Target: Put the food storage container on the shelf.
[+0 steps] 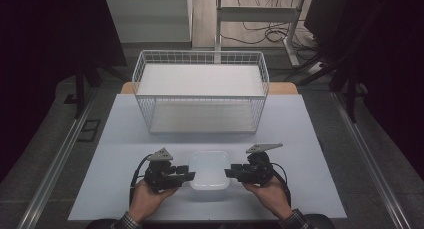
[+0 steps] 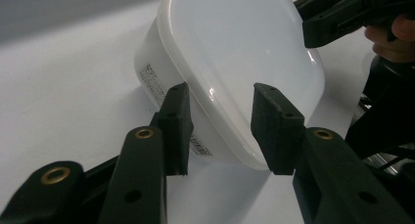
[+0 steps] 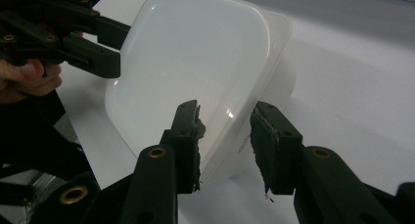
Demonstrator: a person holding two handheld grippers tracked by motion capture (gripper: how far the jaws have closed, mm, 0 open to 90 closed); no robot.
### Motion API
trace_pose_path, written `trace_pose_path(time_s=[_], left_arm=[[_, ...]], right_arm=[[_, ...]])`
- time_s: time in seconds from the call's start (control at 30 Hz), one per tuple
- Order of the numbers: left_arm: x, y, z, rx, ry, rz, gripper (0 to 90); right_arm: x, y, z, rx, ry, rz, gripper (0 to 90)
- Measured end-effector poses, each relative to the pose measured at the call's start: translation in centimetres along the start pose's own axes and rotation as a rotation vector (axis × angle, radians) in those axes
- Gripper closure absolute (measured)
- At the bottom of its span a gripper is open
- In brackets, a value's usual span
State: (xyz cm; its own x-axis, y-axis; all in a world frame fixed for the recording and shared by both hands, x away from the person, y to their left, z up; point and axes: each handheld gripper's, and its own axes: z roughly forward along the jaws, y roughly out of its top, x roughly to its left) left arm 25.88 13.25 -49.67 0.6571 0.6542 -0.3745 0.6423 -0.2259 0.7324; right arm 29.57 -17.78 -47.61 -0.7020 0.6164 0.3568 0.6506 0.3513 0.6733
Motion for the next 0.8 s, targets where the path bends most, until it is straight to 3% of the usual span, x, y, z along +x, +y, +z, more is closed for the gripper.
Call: trace_pose_path(time_s=[0.17, 0.3, 0.33, 0.37, 0.8], left_arm=[[0.22, 0.0, -0.3, -0.04, -0.013, -0.04, 70.3], [0.17, 0.02, -0.37, -0.061, 0.008, -0.037, 79.4], [0.14, 0.14, -0.28, -0.069, 0.024, -0.03, 79.4], [0.14, 0.14, -0.28, -0.069, 0.024, -0.03, 79.4], [0.83, 0.93, -0.56, -0.106, 0.056, -0.002, 79.5]], right_arm=[[0.18, 0.02, -0.34, -0.031, -0.028, 0.007, 71.3], [0.17, -0.03, -0.48, -0.053, -0.051, 0.01, 77.3], [0.26, -0.08, -0.33, -0.059, -0.076, -0.015, 77.3], [0.25, -0.06, -0.28, -0.065, -0.082, -0.008, 77.3], [0.42, 0.89, -0.18, -0.132, -0.094, -0.065, 77.5]])
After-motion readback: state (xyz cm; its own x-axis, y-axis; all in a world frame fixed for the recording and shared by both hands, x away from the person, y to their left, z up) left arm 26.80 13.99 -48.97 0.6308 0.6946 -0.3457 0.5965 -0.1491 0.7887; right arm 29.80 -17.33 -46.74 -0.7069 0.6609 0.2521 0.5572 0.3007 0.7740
